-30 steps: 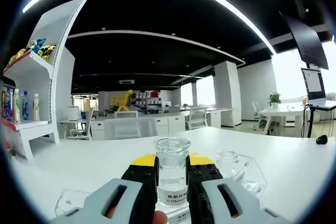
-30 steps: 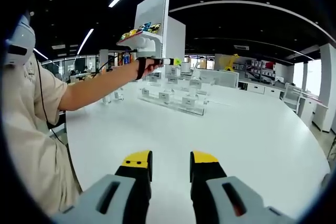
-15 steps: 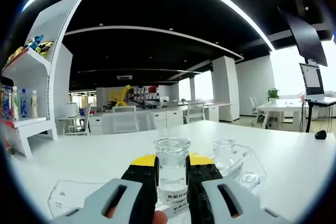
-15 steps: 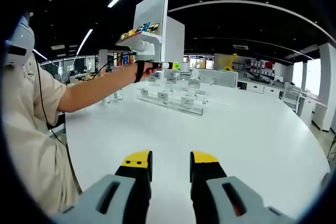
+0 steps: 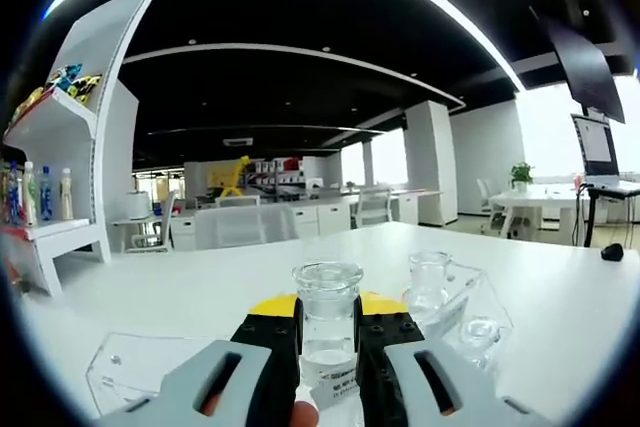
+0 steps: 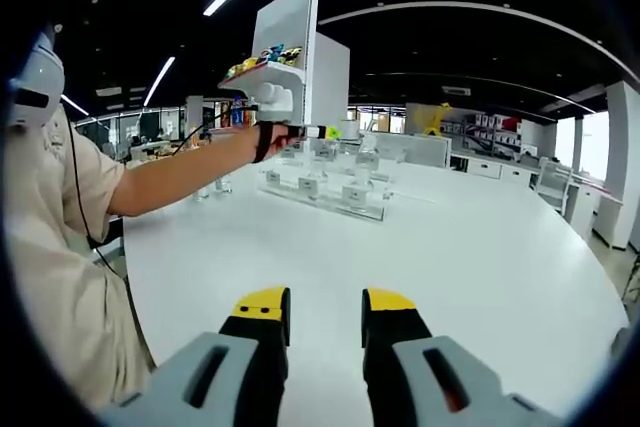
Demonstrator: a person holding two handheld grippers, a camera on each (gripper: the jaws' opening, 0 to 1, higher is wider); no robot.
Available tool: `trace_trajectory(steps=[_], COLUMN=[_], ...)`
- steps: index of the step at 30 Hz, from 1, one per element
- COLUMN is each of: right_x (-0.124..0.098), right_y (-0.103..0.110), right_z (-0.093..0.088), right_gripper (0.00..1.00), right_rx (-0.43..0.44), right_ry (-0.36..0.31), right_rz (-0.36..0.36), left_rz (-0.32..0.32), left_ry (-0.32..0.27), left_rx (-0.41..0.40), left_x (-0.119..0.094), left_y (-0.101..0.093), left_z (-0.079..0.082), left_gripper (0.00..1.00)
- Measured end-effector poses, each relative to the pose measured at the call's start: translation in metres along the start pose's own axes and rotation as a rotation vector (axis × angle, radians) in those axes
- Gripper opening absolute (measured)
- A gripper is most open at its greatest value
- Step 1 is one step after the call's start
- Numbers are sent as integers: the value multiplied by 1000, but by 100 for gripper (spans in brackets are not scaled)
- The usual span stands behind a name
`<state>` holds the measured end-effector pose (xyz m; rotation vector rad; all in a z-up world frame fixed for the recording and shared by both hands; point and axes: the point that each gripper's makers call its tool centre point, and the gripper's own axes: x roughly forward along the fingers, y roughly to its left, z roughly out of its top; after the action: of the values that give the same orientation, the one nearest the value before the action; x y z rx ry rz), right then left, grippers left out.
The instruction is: Identify the label on the chemical reagent bottle, grasp the chemical reagent bottle, and place it in the designated position on the reagent rack
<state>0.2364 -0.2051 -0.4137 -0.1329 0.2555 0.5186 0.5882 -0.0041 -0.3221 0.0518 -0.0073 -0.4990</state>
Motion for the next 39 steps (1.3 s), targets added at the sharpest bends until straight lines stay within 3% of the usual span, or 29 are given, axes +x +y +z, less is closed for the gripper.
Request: trace_trajectory(steps=[18,26,33,39], right_x=[0,-1,-1,-2], right_y=[1,1,1,3], right_z=[2,2,2,4], right_gripper=[28,28,28,28], right_rx=[1,1,0,-2], right_ry=[-5,-9,-8,-16], right_rz=[-1,1,0,5], left_rz=[6,2,-2,-9], left_ry=[24,49,42,15], left_rx=[5,4,14,33], left_x=[-4,-5,-7,-12], left_y=[-2,-6,-9,-11], left_z=[-6,-17,-13,0], left_gripper=[21,22,24,28])
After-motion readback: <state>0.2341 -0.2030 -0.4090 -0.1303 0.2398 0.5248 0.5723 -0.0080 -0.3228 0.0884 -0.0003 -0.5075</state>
